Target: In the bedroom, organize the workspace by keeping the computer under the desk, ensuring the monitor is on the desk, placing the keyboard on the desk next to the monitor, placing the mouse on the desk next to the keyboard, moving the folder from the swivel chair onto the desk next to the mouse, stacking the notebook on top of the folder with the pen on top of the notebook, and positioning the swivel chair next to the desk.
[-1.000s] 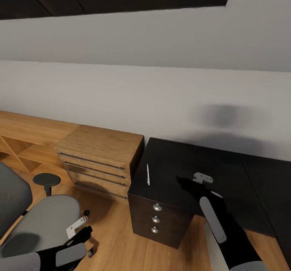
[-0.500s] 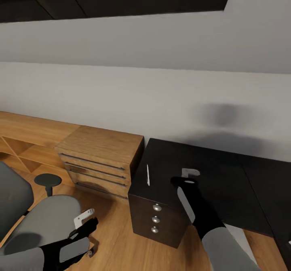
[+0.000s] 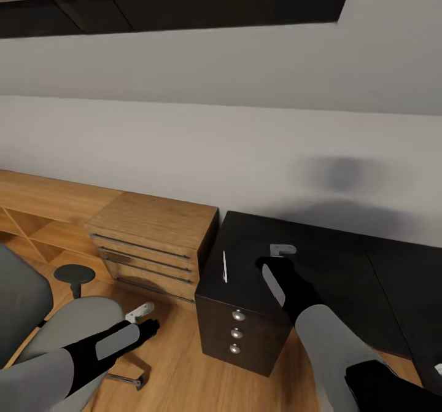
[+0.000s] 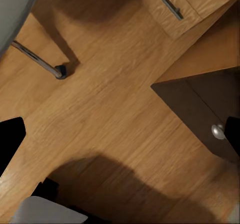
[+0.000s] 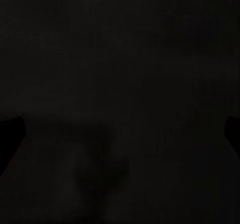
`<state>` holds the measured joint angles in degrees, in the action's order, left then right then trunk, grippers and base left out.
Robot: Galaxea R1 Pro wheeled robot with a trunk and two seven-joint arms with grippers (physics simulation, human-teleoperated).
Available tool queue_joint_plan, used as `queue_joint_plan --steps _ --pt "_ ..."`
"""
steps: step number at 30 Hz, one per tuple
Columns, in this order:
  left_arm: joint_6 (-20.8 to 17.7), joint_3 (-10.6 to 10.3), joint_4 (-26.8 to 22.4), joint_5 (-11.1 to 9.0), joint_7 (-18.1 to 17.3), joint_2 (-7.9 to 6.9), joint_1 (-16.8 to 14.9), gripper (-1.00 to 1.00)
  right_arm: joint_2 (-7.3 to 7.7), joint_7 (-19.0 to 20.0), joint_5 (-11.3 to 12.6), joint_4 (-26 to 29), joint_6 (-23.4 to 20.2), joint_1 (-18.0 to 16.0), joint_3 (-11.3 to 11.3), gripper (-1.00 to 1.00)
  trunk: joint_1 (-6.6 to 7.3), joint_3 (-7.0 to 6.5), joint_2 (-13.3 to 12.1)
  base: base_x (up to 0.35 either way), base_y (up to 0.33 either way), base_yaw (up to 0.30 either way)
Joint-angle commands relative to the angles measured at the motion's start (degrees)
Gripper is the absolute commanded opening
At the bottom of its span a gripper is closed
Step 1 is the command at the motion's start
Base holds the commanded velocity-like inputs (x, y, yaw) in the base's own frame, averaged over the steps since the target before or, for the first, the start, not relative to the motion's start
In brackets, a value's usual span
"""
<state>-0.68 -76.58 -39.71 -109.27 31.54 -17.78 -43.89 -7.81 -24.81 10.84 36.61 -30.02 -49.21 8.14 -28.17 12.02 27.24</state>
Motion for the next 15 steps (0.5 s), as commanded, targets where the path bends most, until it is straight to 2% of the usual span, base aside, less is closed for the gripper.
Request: queue_joint_plan --steps 1,5,15 --pt "-0.8 0.1 -0.2 1.0 0.3 -0.06 -0.2 1.00 -0.01 1.1 2.1 -1.3 0.6 -0.3 0.2 1.00 0.19 -0.07 -0.3 0.000 0.000 0.000" --pt "-1.1 0.4 -0.3 2.9 0.2 -0.22 -0.2 1.00 0.01 2.0 4.1 -2.1 2.4 -0.2 0.2 1.00 0.41 -0.25 -0.7 0.000 0.000 0.000" --pt "-1.3 0.2 -0.3 3.6 0.3 -0.24 -0.2 1.00 0.17 2.3 4.8 -2.0 3.2 -0.2 0.2 1.00 0.41 -0.17 -0.7 0.000 0.000 0.028"
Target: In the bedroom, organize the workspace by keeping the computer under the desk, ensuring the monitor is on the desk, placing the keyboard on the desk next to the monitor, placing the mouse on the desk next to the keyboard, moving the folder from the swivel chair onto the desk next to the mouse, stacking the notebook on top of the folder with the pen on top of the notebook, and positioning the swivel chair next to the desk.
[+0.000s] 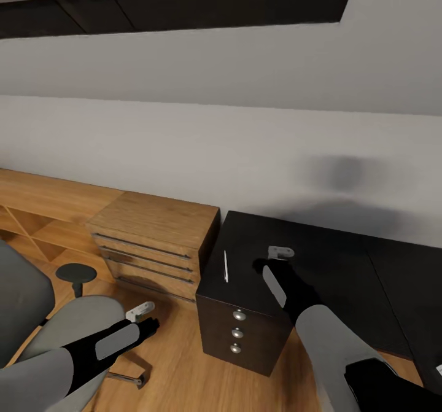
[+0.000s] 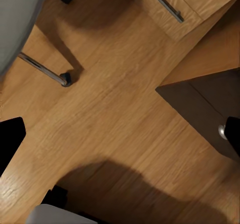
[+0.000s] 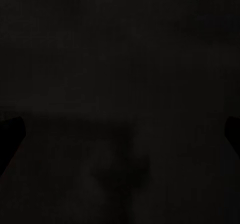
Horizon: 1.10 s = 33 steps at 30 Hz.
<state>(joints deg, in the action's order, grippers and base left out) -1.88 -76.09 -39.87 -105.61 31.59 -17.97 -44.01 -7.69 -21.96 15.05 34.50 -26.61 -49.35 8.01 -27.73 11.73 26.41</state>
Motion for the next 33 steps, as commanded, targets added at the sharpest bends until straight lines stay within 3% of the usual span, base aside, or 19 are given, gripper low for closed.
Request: queue_joint_plan --steps 1,14,21,33 --pt "-0.1 -0.3 -0.1 0.0 0.3 -0.05 -0.1 1.00 0.05 -0.5 0.6 0.1 -0.2 0.0 0.3 1.00 -0.03 0.15 0.1 0.000 0.000 0.134" --pt "0.0 -0.6 -0.3 0.2 0.4 0.04 -0.1 1.00 0.05 -0.4 0.5 -0.4 0.0 0.0 0.4 1.00 -0.03 0.79 0.1 0.000 0.000 0.195" --pt "1.4 -2.0 -0.8 0.6 0.3 0.18 -0.1 1.00 0.00 -0.6 0.3 -0.7 0.0 0.0 0.5 1.00 -0.03 1.27 0.1 0.000 0.000 0.181" --pt "2.5 -5.6 -5.9 0.7 0.5 0.27 -0.1 1.00 0.12 -0.5 0.2 -0.9 0.0 0.0 0.5 1.00 -0.03 2.13 0.1 0.001 0.000 0.173"
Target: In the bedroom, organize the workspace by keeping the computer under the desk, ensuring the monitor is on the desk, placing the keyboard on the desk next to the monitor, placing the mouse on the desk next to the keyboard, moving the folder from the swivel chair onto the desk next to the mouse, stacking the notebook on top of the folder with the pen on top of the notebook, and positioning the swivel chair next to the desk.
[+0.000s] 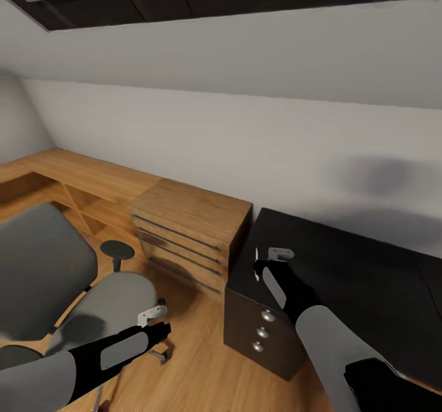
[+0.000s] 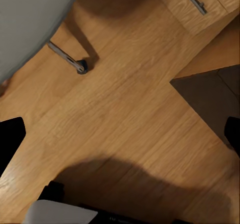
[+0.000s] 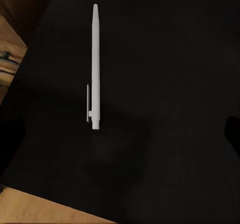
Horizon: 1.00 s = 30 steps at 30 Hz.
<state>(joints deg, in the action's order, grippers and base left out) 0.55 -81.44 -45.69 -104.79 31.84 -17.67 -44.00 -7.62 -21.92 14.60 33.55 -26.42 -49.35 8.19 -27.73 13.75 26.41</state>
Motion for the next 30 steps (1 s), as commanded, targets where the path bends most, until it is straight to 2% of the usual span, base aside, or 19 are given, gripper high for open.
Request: queue_joint_plan --steps 1,10,12,15,16,18,20,27,30 --pt "0.1 -0.5 -0.4 -0.2 0.2 -0.02 -0.1 1.00 0.05 -0.5 0.6 0.1 -0.2 0.0 0.3 1.00 -0.03 0.19 0.1 0.060 0.000 0.172" --pt "0.8 -1.6 -2.5 -0.2 0.1 -0.07 -0.1 1.00 0.06 -0.2 0.4 -1.6 -0.1 0.0 0.5 1.00 -0.03 0.44 0.1 0.273 0.000 0.068" --pt "3.1 -1.8 -2.5 -0.2 0.0 -0.03 -0.1 1.00 0.06 -0.1 0.4 -1.8 -0.1 0.0 0.5 1.00 -0.03 0.44 0.1 0.328 0.000 0.003" --pt "4.2 -3.0 -2.5 -0.2 0.0 -0.01 -0.1 1.00 0.09 -0.1 0.3 -1.8 -0.1 0.0 0.5 1.00 -0.03 0.44 0.1 0.241 0.000 0.001" --pt "4.7 -4.0 -3.0 -0.2 -0.1 0.00 -0.1 1.00 0.13 -0.1 0.3 -2.0 -0.1 0.0 0.5 1.00 -0.03 0.44 0.1 0.106 0.000 0.000" --pt "5.0 -4.5 -4.6 -0.1 0.0 -0.13 -0.1 1.00 0.18 -0.1 0.3 -2.5 -0.1 0.0 0.5 1.00 -0.03 0.44 0.1 0.061 0.000 0.000" --pt "7.1 -4.9 -8.0 -0.1 0.0 -0.68 -0.1 1.00 0.17 -0.1 0.2 -3.6 0.0 0.0 0.6 1.00 -0.03 0.44 0.1 0.023 0.000 0.000" --pt "11.5 -5.1 -12.1 -0.1 0.1 -1.99 -0.1 1.00 0.15 -0.1 0.0 -4.6 0.0 0.0 1.0 1.00 -0.03 0.44 0.1 0.008 0.000 0.000" --pt "12.6 -5.1 -15.3 -0.1 0.2 -3.59 -0.1 1.00 0.15 -0.1 0.0 -4.8 0.0 0.0 1.0 1.00 -0.03 0.44 0.1 0.002 0.000 0.000"
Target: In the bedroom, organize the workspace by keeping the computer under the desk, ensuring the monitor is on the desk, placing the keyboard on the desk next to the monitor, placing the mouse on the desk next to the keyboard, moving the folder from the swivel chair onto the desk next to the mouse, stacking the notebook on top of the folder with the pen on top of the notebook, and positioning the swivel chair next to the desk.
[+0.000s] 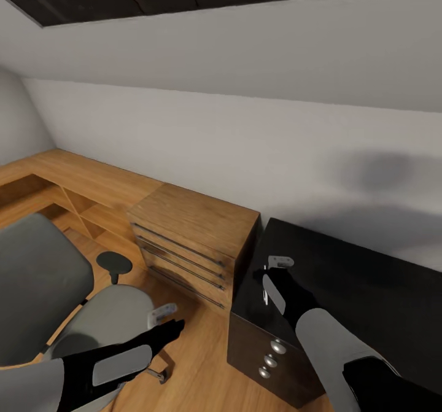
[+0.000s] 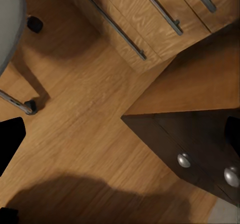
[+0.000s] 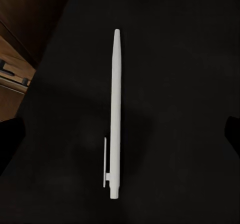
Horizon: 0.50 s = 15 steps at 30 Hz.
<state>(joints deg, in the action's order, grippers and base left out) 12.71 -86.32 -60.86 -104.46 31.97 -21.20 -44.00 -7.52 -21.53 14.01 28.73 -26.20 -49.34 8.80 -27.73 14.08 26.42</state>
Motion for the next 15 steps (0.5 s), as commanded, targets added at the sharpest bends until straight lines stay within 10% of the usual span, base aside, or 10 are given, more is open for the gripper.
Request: queue_joint_plan --steps 1,7,15 --pt "0.7 -0.2 -2.2 -0.4 0.2 -1.08 -0.1 1.00 0.05 -0.5 0.6 0.0 -0.2 -0.1 0.5 1.00 -0.25 0.29 0.5 0.000 0.000 0.000" --pt "1.3 -0.3 -9.9 -0.4 1.2 -5.25 -0.1 1.00 0.05 -0.5 0.6 -1.2 -0.2 -0.1 0.5 1.00 -1.57 1.37 2.9 0.000 0.000 0.000" --pt "2.1 -0.3 -11.6 -0.4 2.6 -6.16 -0.1 1.00 0.05 -0.5 0.6 -2.3 0.7 -0.1 0.5 1.00 -3.33 2.81 6.1 0.000 0.000 0.000"
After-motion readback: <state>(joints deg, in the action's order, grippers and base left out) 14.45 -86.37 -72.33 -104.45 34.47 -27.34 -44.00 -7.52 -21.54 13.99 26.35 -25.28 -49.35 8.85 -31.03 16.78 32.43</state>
